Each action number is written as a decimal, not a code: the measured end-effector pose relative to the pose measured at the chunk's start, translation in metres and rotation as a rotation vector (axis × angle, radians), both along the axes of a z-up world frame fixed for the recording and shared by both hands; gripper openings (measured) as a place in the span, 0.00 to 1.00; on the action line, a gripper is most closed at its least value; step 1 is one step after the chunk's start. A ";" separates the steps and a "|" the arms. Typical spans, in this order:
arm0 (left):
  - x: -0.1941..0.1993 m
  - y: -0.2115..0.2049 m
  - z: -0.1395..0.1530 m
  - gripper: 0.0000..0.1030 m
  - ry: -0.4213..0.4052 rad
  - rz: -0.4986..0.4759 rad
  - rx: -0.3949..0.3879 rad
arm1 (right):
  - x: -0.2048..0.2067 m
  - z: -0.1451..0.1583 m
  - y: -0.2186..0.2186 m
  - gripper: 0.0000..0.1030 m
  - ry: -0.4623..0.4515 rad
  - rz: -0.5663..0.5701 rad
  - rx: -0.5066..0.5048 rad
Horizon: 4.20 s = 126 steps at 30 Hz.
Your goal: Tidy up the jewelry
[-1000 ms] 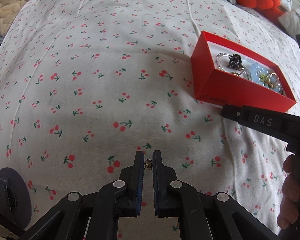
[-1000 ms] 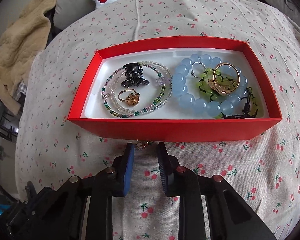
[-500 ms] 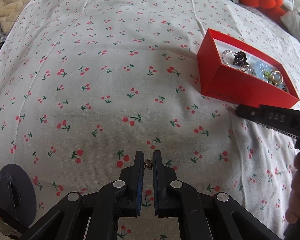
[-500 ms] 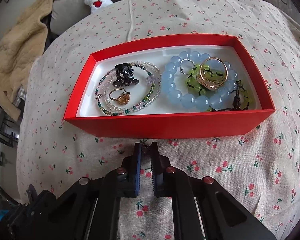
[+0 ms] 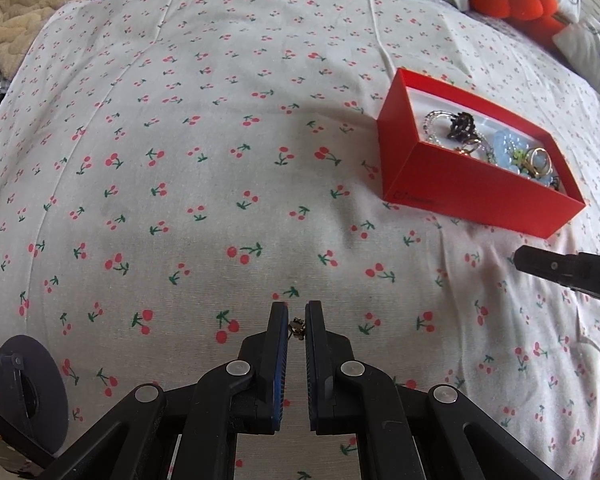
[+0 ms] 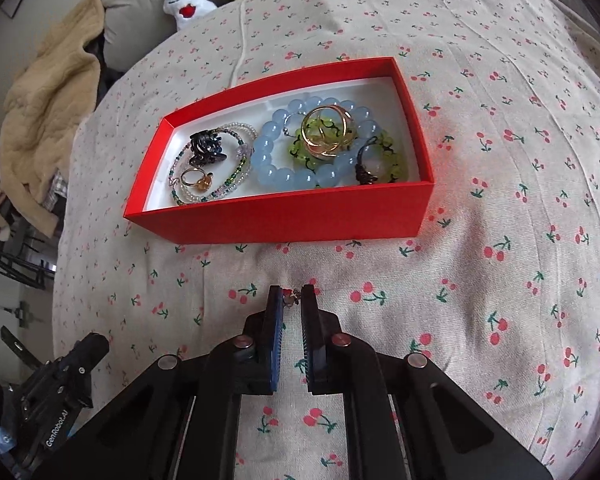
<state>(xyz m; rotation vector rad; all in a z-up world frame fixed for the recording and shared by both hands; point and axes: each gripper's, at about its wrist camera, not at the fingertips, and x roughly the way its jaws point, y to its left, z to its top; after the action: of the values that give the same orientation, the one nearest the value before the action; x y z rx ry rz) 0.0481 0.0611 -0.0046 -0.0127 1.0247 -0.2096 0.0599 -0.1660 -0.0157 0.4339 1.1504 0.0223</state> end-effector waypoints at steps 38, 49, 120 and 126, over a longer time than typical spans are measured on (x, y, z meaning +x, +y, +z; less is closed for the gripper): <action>0.059 -0.117 0.032 0.03 -0.052 -0.170 -0.226 | 0.031 0.046 -0.067 0.09 -0.054 -0.079 0.138; 0.060 -0.123 0.032 0.19 -0.051 -0.183 -0.237 | 0.032 0.047 -0.068 0.10 -0.056 -0.072 0.144; -0.017 -0.057 0.013 1.00 -0.002 0.052 0.124 | -0.042 0.025 -0.033 1.00 0.032 0.053 -0.327; -0.017 -0.055 0.010 1.00 0.011 0.052 0.122 | -0.042 0.024 -0.029 1.00 0.034 0.066 -0.347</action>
<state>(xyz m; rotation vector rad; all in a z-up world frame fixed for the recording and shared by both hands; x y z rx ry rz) 0.0315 0.0056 0.0055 0.0698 1.0454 -0.0996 0.0176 -0.1954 0.0084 0.0888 1.1740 -0.1258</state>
